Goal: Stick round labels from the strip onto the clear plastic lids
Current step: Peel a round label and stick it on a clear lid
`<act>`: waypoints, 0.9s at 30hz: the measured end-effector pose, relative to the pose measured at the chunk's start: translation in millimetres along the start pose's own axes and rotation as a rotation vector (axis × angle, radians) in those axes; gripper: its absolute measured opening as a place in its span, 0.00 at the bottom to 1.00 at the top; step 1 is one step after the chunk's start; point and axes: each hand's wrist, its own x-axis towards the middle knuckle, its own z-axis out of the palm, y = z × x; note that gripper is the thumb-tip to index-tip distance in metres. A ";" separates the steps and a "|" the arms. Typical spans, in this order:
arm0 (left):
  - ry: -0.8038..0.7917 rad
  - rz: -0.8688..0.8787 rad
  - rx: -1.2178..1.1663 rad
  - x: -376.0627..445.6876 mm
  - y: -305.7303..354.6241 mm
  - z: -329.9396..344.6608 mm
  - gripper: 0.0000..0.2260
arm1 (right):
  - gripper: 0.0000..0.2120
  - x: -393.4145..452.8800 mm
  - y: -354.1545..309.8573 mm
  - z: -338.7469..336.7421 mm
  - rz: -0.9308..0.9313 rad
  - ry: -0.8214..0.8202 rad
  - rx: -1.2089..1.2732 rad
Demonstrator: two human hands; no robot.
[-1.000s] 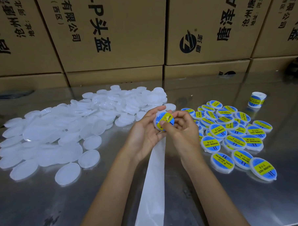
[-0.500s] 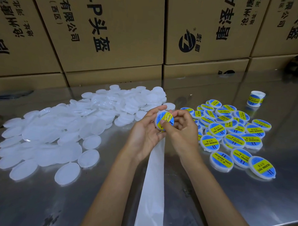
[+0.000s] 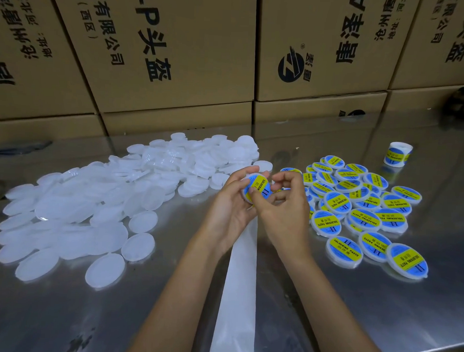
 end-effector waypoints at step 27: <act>0.231 0.279 0.512 -5.4 3.5 -7.7 0.14 | 0.18 4.0 8.6 -4.8 0.052 -0.097 -0.121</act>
